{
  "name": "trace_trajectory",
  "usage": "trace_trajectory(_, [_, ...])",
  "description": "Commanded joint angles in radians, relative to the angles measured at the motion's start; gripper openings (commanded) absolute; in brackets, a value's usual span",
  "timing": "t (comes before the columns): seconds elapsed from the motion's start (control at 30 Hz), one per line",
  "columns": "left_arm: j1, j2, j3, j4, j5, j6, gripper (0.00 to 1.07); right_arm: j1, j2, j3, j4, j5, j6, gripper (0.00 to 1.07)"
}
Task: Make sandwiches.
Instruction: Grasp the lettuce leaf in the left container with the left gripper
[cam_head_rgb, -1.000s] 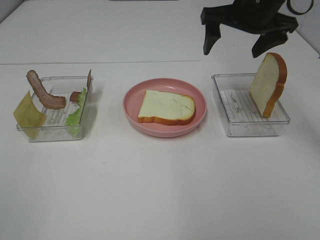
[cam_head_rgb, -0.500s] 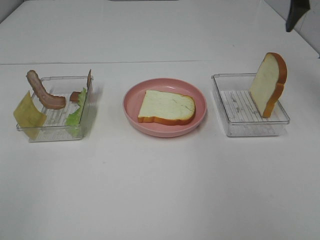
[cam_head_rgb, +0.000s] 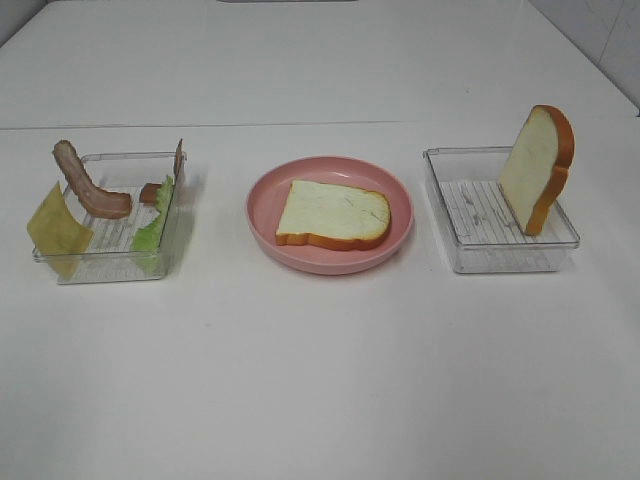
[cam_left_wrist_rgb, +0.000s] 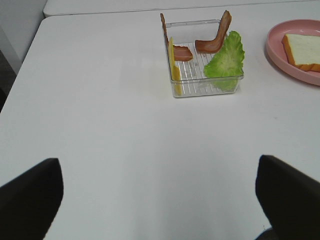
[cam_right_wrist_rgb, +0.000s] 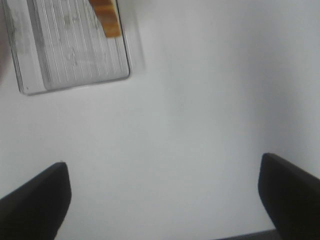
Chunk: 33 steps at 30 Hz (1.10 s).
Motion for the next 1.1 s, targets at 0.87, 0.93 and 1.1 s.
trace_trajectory(0.87, [0.000, -0.012, 0.000, 0.001, -0.005, -0.005, 1.00, -0.002, -1.196, 0.672, -0.009, -0.074, -0.072, 0.95])
trace_trajectory(0.93, [0.000, -0.012, 0.000, 0.001, -0.005, -0.005, 1.00, -0.002, -1.232, 0.690, -0.009, -0.074, -0.060, 0.95])
trace_trajectory(1.1, [0.000, -0.012, 0.000, 0.001, -0.005, -0.005, 1.00, -0.002, -1.296, 0.711, -0.010, -0.080, -0.062, 0.95])
